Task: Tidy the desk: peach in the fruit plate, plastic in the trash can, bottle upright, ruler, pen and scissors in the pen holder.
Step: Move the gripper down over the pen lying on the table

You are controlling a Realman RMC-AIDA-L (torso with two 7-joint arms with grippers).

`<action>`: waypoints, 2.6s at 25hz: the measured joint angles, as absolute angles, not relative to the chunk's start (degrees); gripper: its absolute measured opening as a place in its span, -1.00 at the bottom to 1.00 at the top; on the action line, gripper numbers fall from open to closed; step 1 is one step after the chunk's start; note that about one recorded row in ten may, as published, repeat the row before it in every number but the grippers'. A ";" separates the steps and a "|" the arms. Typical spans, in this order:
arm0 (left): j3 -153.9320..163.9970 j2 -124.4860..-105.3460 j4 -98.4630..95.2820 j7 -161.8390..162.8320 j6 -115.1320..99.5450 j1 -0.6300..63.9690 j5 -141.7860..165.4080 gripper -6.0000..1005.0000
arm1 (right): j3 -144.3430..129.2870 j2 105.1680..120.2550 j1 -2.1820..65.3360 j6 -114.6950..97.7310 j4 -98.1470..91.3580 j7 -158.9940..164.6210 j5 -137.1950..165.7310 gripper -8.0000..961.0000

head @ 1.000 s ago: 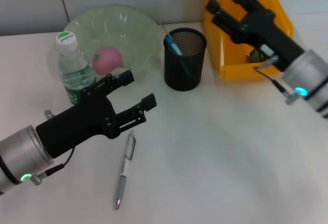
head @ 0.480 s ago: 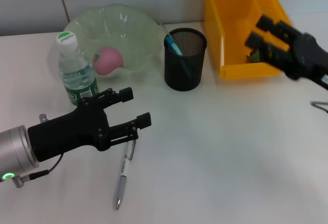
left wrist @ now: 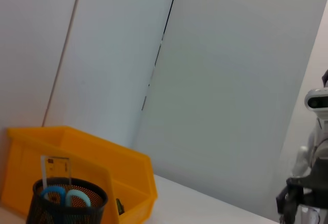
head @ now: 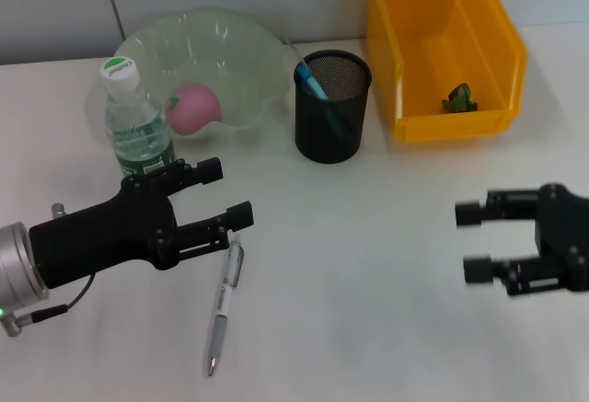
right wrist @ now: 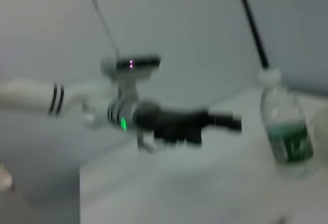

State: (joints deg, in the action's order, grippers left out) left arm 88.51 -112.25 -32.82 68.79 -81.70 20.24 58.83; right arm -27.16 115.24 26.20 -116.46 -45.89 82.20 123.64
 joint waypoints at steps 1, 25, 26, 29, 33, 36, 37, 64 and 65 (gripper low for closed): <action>88.40 -112.25 -33.02 69.25 -81.73 20.23 59.11 0.63 | -28.19 115.56 26.03 -116.33 -47.69 82.55 124.67 0.58; 74.25 -116.29 -78.27 148.05 -89.95 28.47 117.19 0.63 | -29.98 116.45 26.32 -113.82 -54.68 75.93 132.58 0.56; 74.09 -116.68 -78.15 150.68 -91.06 30.49 119.18 0.63 | -29.97 116.44 26.36 -113.80 -54.67 75.78 132.55 0.56; 73.99 -118.04 -77.29 156.46 -93.10 35.03 126.47 0.62 | -30.01 116.36 26.55 -113.81 -54.65 75.73 132.53 0.56; 75.71 -118.62 -74.83 163.23 -93.86 39.03 133.05 0.62 | -30.39 116.28 26.85 -113.81 -54.67 75.57 132.62 0.56; 77.02 -118.95 -72.00 164.73 -94.77 40.99 134.08 0.62 | -30.45 116.25 26.90 -113.78 -54.67 74.70 132.91 0.55; 77.50 -119.07 -70.98 164.78 -95.08 41.63 134.20 0.62 | -30.47 116.22 26.92 -113.74 -54.68 74.19 132.96 0.55; 83.54 -118.94 -57.25 161.04 -92.22 49.58 138.50 0.59 | -31.36 116.29 28.40 -109.98 -54.83 73.06 136.34 0.52; 83.54 -118.94 -56.83 160.68 -92.07 49.74 138.52 0.58 | -31.36 116.29 28.40 -109.98 -54.83 73.06 136.34 0.52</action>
State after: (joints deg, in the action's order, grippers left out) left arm 83.54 -118.94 -56.83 160.68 -92.07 49.74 138.52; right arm -31.36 116.29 28.40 -109.98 -54.83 73.06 136.34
